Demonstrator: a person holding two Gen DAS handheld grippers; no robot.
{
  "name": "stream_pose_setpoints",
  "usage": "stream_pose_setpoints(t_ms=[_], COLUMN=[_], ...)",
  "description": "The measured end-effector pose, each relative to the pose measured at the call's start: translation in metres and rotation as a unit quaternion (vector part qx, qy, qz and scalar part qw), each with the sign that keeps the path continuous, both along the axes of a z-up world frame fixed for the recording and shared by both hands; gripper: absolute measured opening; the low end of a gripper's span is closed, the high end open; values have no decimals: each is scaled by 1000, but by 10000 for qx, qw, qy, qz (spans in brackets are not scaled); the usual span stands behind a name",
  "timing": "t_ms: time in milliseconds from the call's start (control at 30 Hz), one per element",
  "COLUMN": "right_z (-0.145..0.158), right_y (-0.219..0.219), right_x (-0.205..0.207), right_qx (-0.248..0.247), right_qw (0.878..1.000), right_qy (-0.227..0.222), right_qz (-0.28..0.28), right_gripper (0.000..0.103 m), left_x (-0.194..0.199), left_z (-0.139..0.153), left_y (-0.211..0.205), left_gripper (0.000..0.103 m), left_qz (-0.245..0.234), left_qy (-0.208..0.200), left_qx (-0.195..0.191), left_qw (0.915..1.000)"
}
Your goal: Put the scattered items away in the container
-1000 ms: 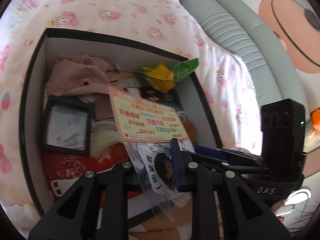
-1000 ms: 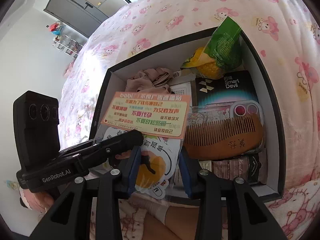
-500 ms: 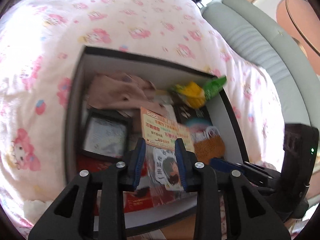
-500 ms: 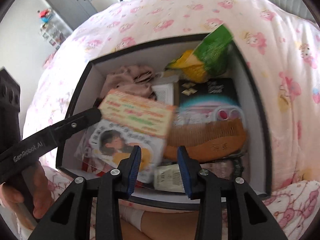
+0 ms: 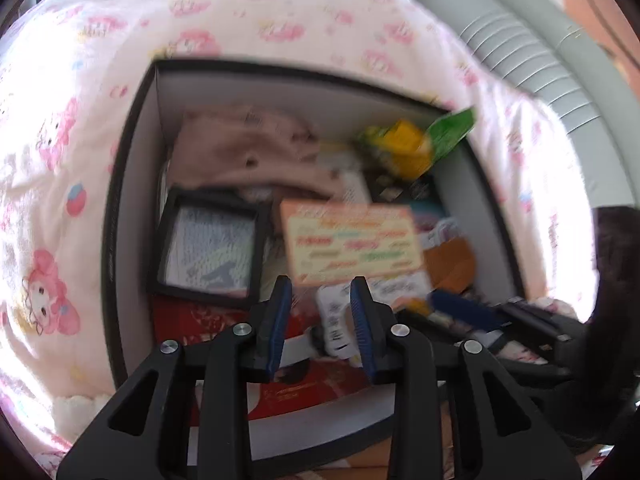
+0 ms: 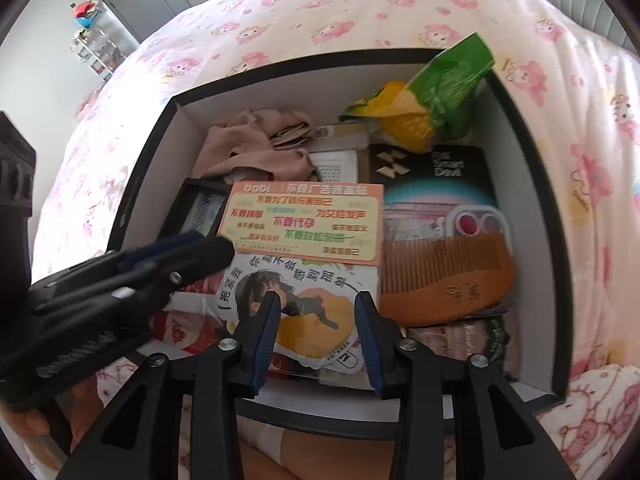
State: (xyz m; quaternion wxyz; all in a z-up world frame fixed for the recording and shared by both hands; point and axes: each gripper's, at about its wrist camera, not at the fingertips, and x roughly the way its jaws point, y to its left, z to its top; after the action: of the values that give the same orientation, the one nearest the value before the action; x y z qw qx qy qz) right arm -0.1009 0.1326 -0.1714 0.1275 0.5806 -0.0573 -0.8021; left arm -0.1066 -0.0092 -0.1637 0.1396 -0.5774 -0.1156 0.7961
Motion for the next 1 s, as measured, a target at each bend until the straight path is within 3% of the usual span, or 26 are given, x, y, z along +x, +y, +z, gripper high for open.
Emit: stream_pose_setpoints(t_ms=[100, 233, 300, 367, 467, 533, 700, 833, 1000], right_z=[-2, -1, 4, 15, 41, 62, 121, 156, 182], right_y=[2, 7, 8, 10, 13, 16, 21, 29, 34], right_x=[0, 1, 2, 6, 12, 14, 29, 49, 76], right_qx=[136, 168, 200, 338, 475, 581, 716, 587, 341], right_qw=[9999, 9997, 9995, 9986, 9954, 9916, 9804, 9745, 9699], right_qy=[-38, -42, 41, 256, 702, 971, 1658, 1989, 2227], right_qz=[-68, -172, -235, -320, -453, -622, -790, -856, -926], right_gripper=[36, 37, 37, 42, 46, 55, 76, 76, 76], left_x=[-4, -1, 4, 10, 20, 25, 48, 71, 111], left_z=[-8, 4, 16, 30, 61, 84, 141, 172, 198], left_y=[2, 3, 3, 3, 3, 3, -9, -15, -12], left_gripper=[30, 32, 40, 60, 71, 74, 96, 102, 102], left_qz=[-10, -32, 10, 129, 252, 457, 1024, 1205, 1391], left_qy=[-240, 18, 330, 708, 1328, 1681, 2329, 2709, 2930], left_qx=[-108, -64, -186, -521, -827, -961, -1192, -1076, -1456], left_qw=[9997, 10000, 9993, 9960, 9874, 9800, 9597, 9490, 9347])
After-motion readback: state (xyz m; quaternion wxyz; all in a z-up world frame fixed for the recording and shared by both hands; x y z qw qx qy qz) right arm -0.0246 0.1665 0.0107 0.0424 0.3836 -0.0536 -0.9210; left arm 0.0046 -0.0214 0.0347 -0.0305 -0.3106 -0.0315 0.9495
